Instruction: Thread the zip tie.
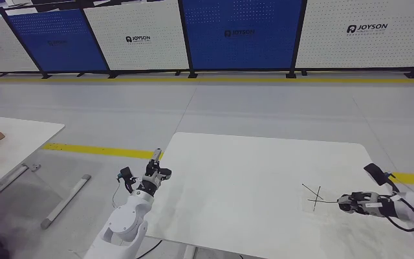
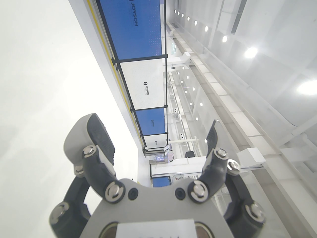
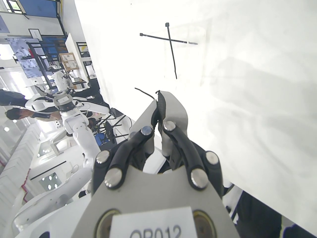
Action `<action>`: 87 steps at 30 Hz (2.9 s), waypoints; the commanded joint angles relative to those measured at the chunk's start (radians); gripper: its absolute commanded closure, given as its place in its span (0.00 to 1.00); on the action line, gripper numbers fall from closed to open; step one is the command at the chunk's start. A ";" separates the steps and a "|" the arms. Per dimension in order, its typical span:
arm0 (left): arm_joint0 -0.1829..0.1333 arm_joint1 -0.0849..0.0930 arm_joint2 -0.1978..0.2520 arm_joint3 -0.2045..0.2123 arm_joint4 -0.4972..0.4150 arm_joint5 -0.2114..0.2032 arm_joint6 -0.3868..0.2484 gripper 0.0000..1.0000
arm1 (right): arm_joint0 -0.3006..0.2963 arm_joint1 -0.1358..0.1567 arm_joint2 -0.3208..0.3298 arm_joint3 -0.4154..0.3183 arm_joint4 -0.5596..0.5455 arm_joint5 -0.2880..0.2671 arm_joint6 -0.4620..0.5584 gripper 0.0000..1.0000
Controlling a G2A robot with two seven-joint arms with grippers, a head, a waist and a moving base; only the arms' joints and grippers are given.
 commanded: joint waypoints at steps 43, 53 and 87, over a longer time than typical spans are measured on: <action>0.000 0.000 0.000 0.000 0.000 0.000 0.000 0.00 | 0.020 -0.058 -0.186 -0.199 0.197 -0.291 -0.155 1.00; 0.000 0.000 0.000 0.000 0.000 0.000 0.000 0.00 | 0.024 -0.061 -0.193 -0.195 0.206 -0.291 -0.155 1.00; 0.000 0.000 0.000 0.000 0.000 0.000 0.000 0.00 | 0.195 -0.128 -0.351 -0.094 0.166 -0.537 -0.243 1.00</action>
